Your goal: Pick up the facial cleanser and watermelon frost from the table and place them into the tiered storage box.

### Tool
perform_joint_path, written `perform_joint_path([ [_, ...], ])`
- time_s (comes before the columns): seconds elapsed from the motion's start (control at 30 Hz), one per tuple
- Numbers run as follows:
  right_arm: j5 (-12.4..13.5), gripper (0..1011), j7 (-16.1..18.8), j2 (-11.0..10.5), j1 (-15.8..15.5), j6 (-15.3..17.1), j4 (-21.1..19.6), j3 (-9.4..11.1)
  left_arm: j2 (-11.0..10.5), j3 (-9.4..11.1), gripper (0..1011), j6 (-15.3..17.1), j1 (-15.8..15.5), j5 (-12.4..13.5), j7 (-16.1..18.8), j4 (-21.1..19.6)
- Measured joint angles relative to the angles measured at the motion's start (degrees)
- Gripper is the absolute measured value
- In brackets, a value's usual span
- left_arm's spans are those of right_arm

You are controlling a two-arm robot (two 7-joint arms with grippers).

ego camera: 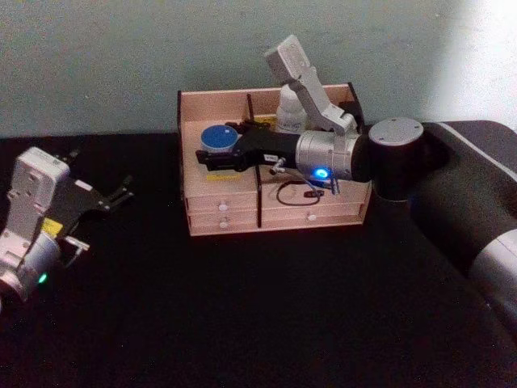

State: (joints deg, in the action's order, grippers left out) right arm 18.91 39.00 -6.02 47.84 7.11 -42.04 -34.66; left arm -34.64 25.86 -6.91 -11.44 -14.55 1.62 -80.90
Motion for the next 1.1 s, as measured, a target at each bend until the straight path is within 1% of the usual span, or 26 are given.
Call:
perform_joint_path([
  [0.03, 0.0, 1002, 0.0, 0.0, 0.0, 0.0, -0.01, 0.0, 0.0, 0.0, 1001, 0.0, 0.01, 0.0, 0.0, 0.0],
  [0.37, 0.0, 1000, 0.0, -0.04, 0.0, -0.03, -0.05, 0.01, 0.0, 0.0, 1001, 0.0, 0.0, 0.0, 0.0, 0.0],
  [0.47, -0.05, 1000, -0.58, -0.54, -0.64, -0.17, -1.55, 0.3, 0.0, 0.0, 1001, 0.0, 0.0, 0.0, 0.0, 0.0],
  [0.5, -0.06, 1000, -1.14, -0.97, -1.25, -0.38, -3.03, 0.65, 0.0, 0.0, 1001, 0.0, 0.0, 0.0, 0.0, 0.0],
  [0.57, -0.06, 1000, -1.78, -1.47, -2.0, -0.62, -4.76, 1.03, 0.0, 0.0, 1001, 0.0, 0.0, 0.0, 0.0, 0.0],
  [0.6, 0.0, 1000, -2.5, -2.16, -2.86, -0.81, -6.92, 1.44, 0.0, 0.0, 1001, 0.0, 0.01, 0.0, 0.0, 0.0],
  [0.67, 0.08, 1000, -3.12, -2.78, -3.71, -1.01, -8.9, 1.78, 0.0, 0.0, 1001, 0.0, 0.0, 0.0, 0.0, 0.0],
  [0.7, 0.31, 1000, -3.58, -3.56, -4.68, -1.11, -11.22, 2.23, 0.0, 0.0, 1001, 0.0, 0.0, 0.0, 0.0, 0.0],
  [0.77, 0.74, 1000, -3.84, -4.45, -5.69, -1.11, -13.43, 2.75, 0.0, 0.0, 1001, 0.0, 0.0, 0.0, 0.0, 0.0],
  [0.8, 1.25, 1000, -4.02, -5.37, -6.78, -1.03, -15.88, 3.24, 0.0, 0.0, 1001, 0.0, 0.01, 0.0, 0.0, 0.0],
  [0.9, 2.22, 1000, -4.15, -7.18, -8.85, -0.78, -19.8, 4.0, 0.0, 0.0, 1001, 0.0, 0.01, 0.0, 0.0, 0.0],
  [0.93, 3.01, 1000, -4.2, -8.7, -10.52, -0.52, -22.83, 4.58, 0.0, 0.0, 1001, 0.0, 0.0, 0.0, 0.0, 0.0],
  [1.0, 3.82, 1000, -4.22, -10.24, -12.17, -0.24, -25.64, 5.2, 0.0, 0.0, 1001, 0.0, 0.0, 0.0, 0.0, 0.0],
  [1.03, 4.69, 1000, -4.24, -11.98, -13.97, -0.01, -28.53, 5.93, 0.0, 0.0, 1001, 0.0, 0.0, 0.0, 0.0, 0.0],
  [1.1, 5.72, 1000, -4.28, -14.04, -16.15, 0.34, -31.6, 6.84, 0.0, 0.0, 1001, 0.0, 0.0, 0.0, 0.0, 0.0],
])
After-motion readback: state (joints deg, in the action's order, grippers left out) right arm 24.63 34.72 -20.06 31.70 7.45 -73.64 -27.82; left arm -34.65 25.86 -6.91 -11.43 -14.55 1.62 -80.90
